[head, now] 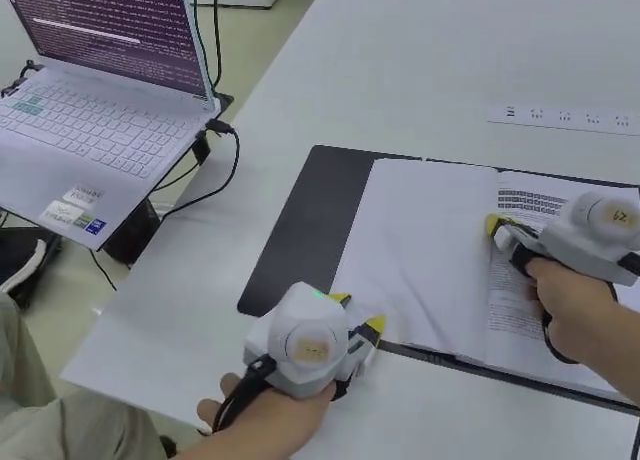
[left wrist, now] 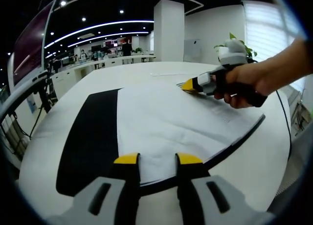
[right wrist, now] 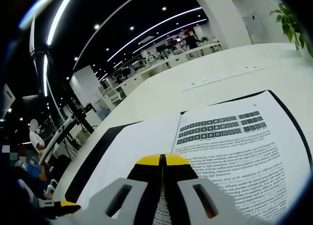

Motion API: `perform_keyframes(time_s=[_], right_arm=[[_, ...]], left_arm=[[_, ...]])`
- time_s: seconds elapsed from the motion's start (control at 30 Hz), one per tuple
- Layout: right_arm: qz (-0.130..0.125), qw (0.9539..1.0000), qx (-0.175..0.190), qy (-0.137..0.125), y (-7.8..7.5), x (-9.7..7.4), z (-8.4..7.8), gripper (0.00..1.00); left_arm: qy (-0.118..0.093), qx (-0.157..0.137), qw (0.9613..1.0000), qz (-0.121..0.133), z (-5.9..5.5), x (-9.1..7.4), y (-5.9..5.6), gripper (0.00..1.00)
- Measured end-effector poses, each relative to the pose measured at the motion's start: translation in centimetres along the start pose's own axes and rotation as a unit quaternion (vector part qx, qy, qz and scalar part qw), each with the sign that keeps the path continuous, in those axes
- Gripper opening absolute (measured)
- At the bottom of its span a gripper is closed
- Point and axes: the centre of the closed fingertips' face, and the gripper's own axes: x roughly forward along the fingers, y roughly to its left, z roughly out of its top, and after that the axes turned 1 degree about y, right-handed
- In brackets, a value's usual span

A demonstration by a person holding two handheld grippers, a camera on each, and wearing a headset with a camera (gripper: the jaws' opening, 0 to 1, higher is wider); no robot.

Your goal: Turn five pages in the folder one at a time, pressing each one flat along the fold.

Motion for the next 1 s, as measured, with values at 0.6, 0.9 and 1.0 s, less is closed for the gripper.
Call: perform_keyframes(time_s=[0.6, 0.9, 1.0], right_arm=[[-0.010, 0.9994, 0.025, -0.020, -1.9, 4.5, 3.6, 0.00], [-0.012, 0.9995, 0.022, -0.018, -3.2, 7.8, 5.2, 0.00], [-0.011, 0.9997, 0.017, -0.016, -3.4, 8.0, 5.2, 0.00]], left_arm=[[-0.009, -0.005, 0.9999, 0.003, 0.0, 0.0, 0.0, 0.27], [-0.012, -0.010, 0.9999, 0.006, 0.0, 0.0, 0.0, 0.27], [-0.013, -0.010, 0.9998, 0.006, -0.1, 0.1, 0.0, 0.27]])
